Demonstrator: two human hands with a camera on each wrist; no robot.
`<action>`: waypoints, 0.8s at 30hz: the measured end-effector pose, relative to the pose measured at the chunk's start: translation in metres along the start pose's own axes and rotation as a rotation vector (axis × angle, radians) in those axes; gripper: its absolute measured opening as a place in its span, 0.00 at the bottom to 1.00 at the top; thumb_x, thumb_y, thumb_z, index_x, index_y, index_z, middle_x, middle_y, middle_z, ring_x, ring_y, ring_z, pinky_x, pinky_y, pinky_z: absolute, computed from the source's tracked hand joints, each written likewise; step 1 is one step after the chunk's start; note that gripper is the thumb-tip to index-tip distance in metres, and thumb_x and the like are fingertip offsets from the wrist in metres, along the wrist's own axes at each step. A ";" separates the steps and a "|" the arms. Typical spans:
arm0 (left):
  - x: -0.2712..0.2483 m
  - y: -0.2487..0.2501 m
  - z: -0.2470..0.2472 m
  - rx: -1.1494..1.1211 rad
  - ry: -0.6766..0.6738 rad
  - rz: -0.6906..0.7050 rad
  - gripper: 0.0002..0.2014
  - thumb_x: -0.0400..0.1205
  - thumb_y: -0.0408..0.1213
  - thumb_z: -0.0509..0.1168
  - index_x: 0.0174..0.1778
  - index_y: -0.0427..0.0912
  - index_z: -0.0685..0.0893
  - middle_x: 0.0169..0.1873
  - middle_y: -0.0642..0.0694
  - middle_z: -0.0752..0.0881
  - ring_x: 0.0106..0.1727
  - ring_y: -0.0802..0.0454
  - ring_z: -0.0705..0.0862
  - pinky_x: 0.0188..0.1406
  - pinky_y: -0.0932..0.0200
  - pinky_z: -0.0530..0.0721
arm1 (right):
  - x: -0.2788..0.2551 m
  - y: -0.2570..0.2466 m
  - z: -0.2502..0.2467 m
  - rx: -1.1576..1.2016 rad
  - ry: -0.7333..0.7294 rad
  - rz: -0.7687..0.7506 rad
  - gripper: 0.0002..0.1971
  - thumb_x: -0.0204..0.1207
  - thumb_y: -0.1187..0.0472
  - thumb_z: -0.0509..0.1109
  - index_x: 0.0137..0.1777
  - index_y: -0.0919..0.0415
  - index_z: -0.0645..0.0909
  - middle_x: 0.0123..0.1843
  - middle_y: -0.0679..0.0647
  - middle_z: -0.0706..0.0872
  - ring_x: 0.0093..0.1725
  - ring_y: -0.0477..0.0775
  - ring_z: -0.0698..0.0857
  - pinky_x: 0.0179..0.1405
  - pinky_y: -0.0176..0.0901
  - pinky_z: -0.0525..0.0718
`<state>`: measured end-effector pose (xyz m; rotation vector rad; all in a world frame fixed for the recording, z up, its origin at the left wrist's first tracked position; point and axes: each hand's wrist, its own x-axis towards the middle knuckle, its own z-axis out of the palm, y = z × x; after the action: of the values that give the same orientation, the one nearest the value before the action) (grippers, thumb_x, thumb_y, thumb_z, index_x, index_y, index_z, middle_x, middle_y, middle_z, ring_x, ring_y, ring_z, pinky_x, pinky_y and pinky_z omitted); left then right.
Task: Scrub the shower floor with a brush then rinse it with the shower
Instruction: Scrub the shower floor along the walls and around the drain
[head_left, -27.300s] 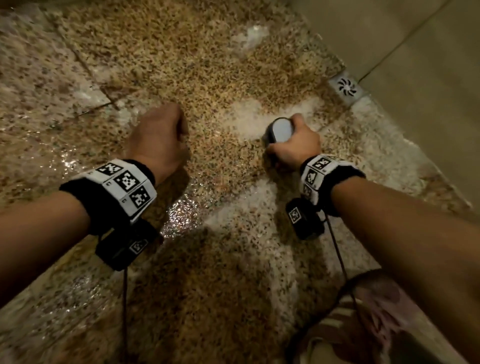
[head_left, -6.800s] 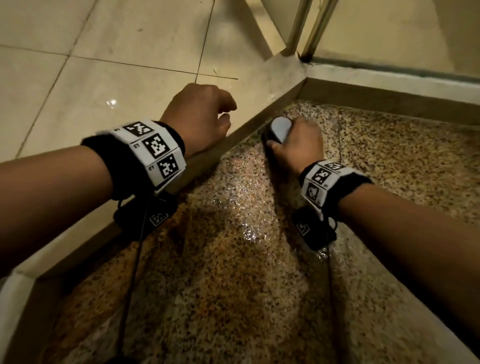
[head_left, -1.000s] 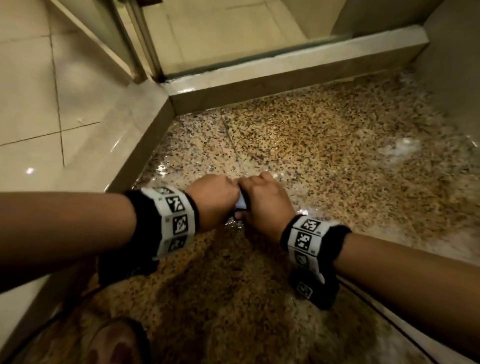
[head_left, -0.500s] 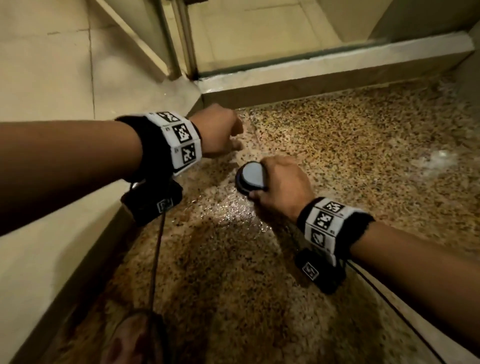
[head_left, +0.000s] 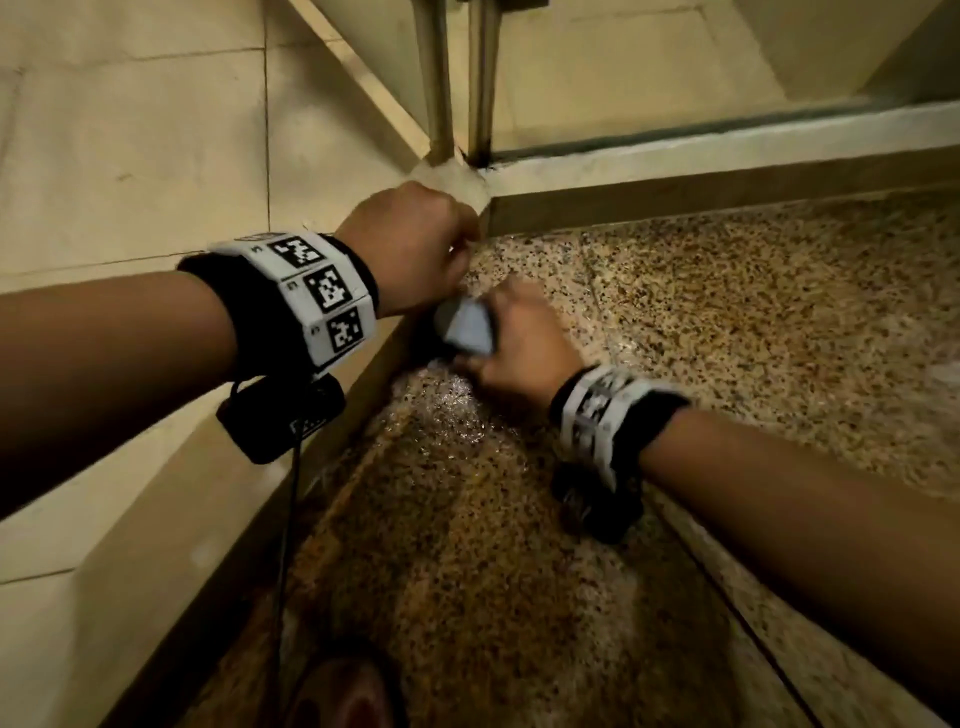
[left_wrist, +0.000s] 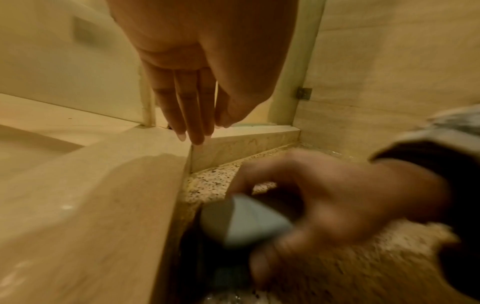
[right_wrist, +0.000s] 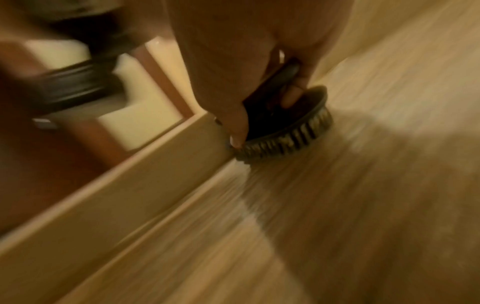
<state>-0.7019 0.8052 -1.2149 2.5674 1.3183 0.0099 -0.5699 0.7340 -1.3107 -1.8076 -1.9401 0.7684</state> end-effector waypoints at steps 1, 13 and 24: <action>0.000 -0.004 -0.001 -0.013 0.019 -0.018 0.13 0.80 0.38 0.61 0.57 0.43 0.86 0.50 0.40 0.88 0.51 0.40 0.84 0.50 0.46 0.84 | 0.019 0.010 -0.018 -0.096 0.042 0.125 0.24 0.68 0.48 0.79 0.58 0.60 0.79 0.57 0.55 0.75 0.58 0.56 0.76 0.61 0.50 0.80; 0.006 -0.025 -0.002 -0.149 0.148 -0.109 0.14 0.81 0.39 0.61 0.60 0.46 0.86 0.53 0.43 0.89 0.54 0.43 0.85 0.56 0.47 0.82 | -0.009 -0.012 0.019 -0.133 -0.212 -0.223 0.26 0.62 0.57 0.82 0.57 0.68 0.82 0.56 0.63 0.79 0.58 0.62 0.75 0.60 0.49 0.75; 0.022 -0.002 -0.007 -0.167 0.168 -0.063 0.13 0.80 0.39 0.61 0.57 0.46 0.87 0.50 0.43 0.89 0.53 0.42 0.85 0.54 0.48 0.83 | -0.006 -0.007 0.013 -0.114 -0.072 -0.119 0.30 0.63 0.49 0.83 0.59 0.67 0.80 0.57 0.62 0.78 0.59 0.62 0.73 0.61 0.52 0.75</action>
<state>-0.6913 0.8254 -1.2108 2.4275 1.3913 0.3177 -0.5827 0.7259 -1.3157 -1.7313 -2.1561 0.7060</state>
